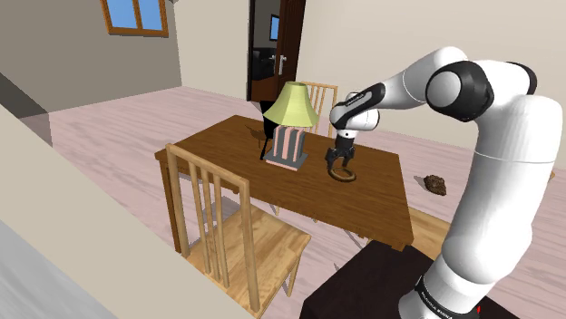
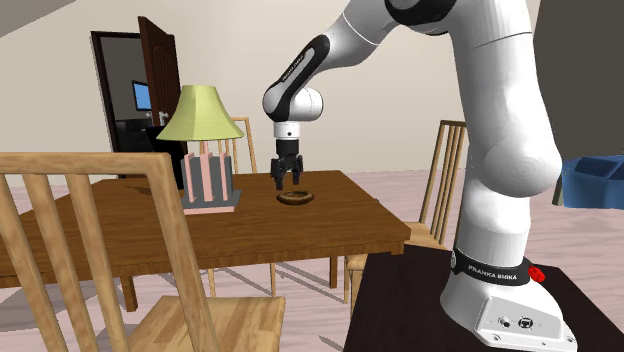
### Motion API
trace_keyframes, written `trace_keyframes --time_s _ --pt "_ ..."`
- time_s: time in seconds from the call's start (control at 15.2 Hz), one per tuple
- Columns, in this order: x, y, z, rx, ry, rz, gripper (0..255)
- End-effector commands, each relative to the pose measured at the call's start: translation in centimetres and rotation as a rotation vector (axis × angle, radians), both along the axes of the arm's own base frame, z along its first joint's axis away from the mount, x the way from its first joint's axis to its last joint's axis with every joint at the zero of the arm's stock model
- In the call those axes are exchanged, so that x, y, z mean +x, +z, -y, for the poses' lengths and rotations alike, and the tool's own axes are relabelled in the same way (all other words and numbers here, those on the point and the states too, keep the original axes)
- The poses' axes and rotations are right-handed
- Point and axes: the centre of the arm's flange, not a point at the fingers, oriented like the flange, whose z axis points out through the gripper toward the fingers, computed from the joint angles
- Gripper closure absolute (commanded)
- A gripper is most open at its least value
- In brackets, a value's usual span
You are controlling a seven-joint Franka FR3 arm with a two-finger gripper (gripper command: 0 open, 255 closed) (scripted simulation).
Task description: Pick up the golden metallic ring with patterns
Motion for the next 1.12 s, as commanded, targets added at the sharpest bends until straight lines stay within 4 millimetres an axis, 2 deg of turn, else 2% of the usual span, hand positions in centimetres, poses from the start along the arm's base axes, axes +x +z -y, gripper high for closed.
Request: trace_keyframes --time_s 0.0,0.53,0.66,0.73,1.06 --pt "1.5 -1.9 1.4 -0.002 -0.005 0.0 0" --pt "1.6 -6.1 1.5 -0.002 -0.006 0.0 0" --pt "1.6 -6.1 1.5 -0.002 -0.006 0.0 0" --pt "1.7 -6.0 1.5 -0.002 -0.006 0.0 255" --pt "1.7 -6.0 1.5 -0.002 -0.006 0.0 255"
